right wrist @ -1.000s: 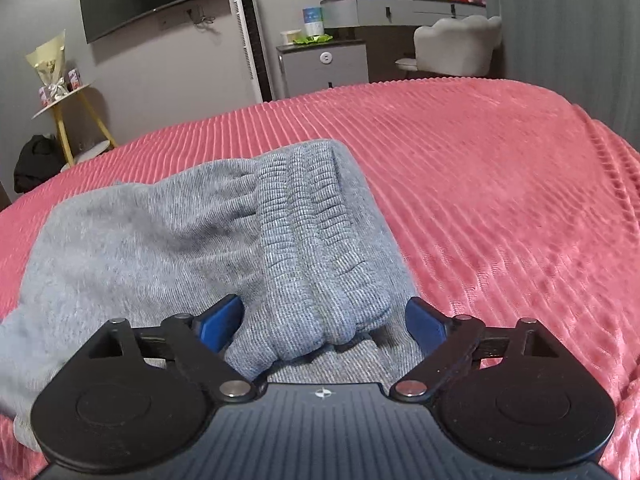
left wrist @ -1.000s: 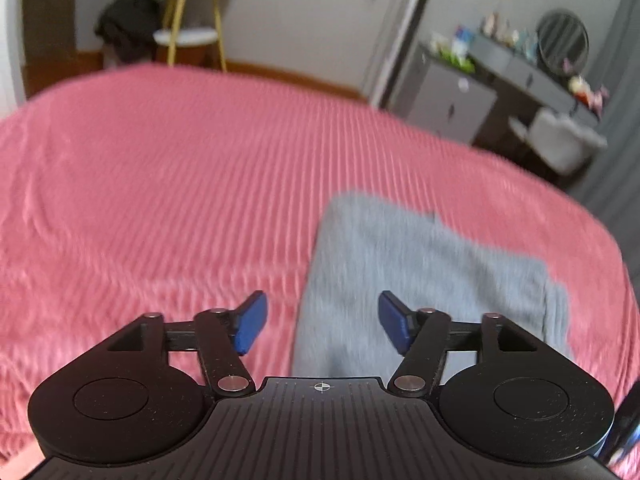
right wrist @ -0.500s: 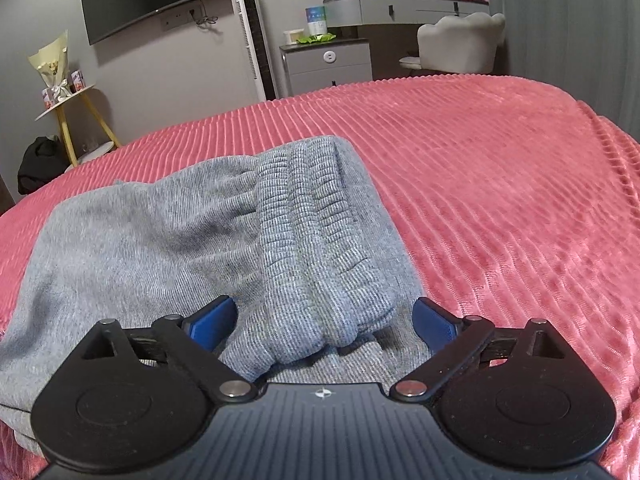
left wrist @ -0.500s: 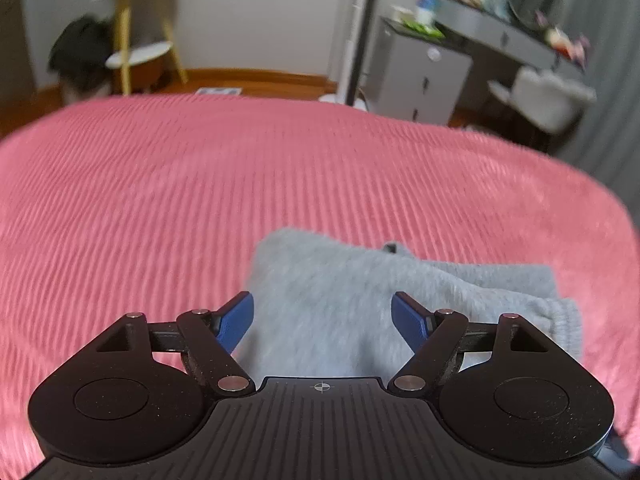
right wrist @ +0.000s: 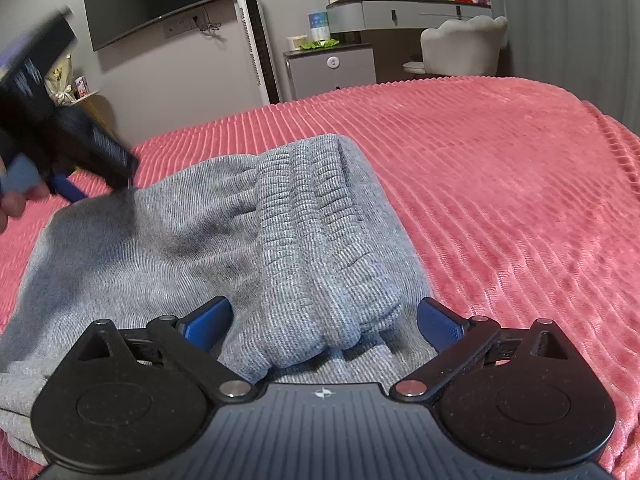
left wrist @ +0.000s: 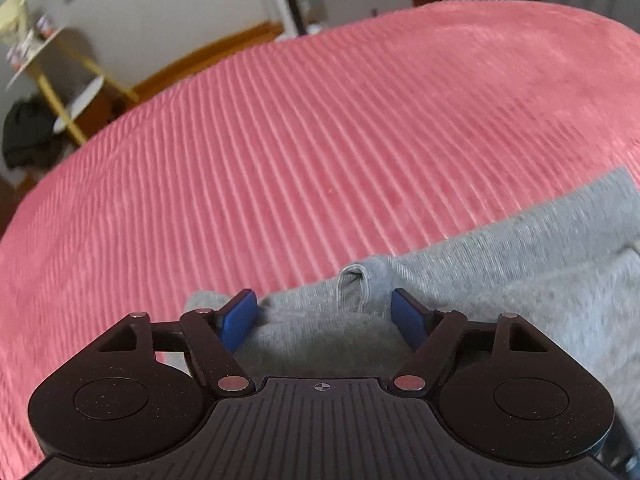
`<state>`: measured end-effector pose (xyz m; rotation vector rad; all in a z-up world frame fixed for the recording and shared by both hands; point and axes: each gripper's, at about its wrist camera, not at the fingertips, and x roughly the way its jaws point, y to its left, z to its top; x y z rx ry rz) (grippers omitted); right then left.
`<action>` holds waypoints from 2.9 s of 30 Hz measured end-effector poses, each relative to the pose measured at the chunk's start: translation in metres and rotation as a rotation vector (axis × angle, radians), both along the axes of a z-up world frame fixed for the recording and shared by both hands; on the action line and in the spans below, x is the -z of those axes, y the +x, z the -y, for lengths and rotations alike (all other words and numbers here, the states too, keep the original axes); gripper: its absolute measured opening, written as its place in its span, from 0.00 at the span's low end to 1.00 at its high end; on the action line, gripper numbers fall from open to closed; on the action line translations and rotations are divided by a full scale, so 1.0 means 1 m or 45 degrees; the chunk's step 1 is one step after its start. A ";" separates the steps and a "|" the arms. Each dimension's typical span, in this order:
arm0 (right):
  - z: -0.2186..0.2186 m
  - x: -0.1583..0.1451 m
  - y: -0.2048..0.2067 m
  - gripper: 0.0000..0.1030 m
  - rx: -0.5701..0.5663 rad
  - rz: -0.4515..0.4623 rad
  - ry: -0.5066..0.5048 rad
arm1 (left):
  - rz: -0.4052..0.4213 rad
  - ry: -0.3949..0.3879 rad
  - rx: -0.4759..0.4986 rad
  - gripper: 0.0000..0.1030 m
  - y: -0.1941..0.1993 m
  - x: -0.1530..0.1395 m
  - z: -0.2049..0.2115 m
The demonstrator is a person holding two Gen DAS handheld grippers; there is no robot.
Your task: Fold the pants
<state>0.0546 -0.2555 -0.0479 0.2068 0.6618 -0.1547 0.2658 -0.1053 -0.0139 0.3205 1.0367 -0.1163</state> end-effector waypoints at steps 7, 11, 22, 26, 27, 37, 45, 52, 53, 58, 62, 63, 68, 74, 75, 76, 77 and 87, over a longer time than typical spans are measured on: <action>0.003 0.001 0.001 0.96 -0.004 0.005 0.011 | 0.201 0.223 -0.058 0.80 -0.021 -0.003 -0.021; 0.005 0.000 0.001 0.96 -0.003 0.008 0.029 | 0.286 0.205 -0.124 0.81 -0.058 -0.018 -0.044; 0.012 -0.007 -0.006 0.96 0.023 0.020 0.065 | 0.175 -0.362 -0.372 0.80 -0.192 -0.019 -0.107; 0.022 -0.018 -0.020 0.96 0.092 0.039 0.151 | 0.077 -0.744 -0.610 0.80 -0.221 -0.003 -0.136; 0.026 -0.022 -0.026 0.96 0.106 0.049 0.207 | 0.053 -0.823 -0.629 0.80 -0.227 0.001 -0.138; 0.061 0.002 -0.076 0.91 0.158 -0.004 1.012 | -0.063 -1.182 -0.467 0.81 -0.233 0.021 -0.108; 0.072 0.018 -0.058 0.55 0.230 -0.045 1.174 | 0.000 -1.290 -0.649 0.81 -0.227 0.035 -0.135; 0.065 -0.009 -0.049 0.54 0.205 -0.169 1.073 | -0.019 -1.282 -0.699 0.81 -0.230 0.040 -0.142; 0.065 -0.011 -0.052 0.54 0.209 -0.176 1.083 | -0.019 -1.272 -0.696 0.81 -0.229 0.041 -0.141; 0.064 -0.016 -0.059 0.54 0.196 -0.149 1.045 | -0.004 -1.227 -0.674 0.82 -0.227 0.042 -0.139; 0.070 -0.020 -0.072 0.56 0.241 -0.120 1.066 | -0.003 -1.233 -0.673 0.82 -0.226 0.043 -0.141; 0.071 -0.019 -0.071 0.56 0.244 -0.126 1.055 | -0.002 -1.233 -0.675 0.82 -0.226 0.043 -0.141; 0.075 -0.023 -0.071 0.59 0.273 -0.113 1.088 | 0.003 -1.228 -0.669 0.82 -0.227 0.042 -0.141; 0.078 -0.036 -0.078 0.59 0.304 -0.083 1.128 | 0.006 -1.210 -0.661 0.82 -0.226 0.041 -0.139; 0.079 -0.041 -0.079 0.59 0.290 -0.048 1.110 | 0.005 -1.207 -0.660 0.83 -0.226 0.040 -0.138; 0.081 -0.046 -0.078 0.62 0.286 -0.032 1.069 | 0.005 -1.205 -0.659 0.83 -0.225 0.040 -0.137; 0.083 -0.047 -0.077 0.63 0.290 -0.039 1.039 | 0.005 -1.203 -0.657 0.83 -0.225 0.040 -0.137; 0.081 -0.006 -0.056 0.49 0.336 -0.088 1.147 | 0.009 -1.202 -0.653 0.83 -0.223 0.040 -0.138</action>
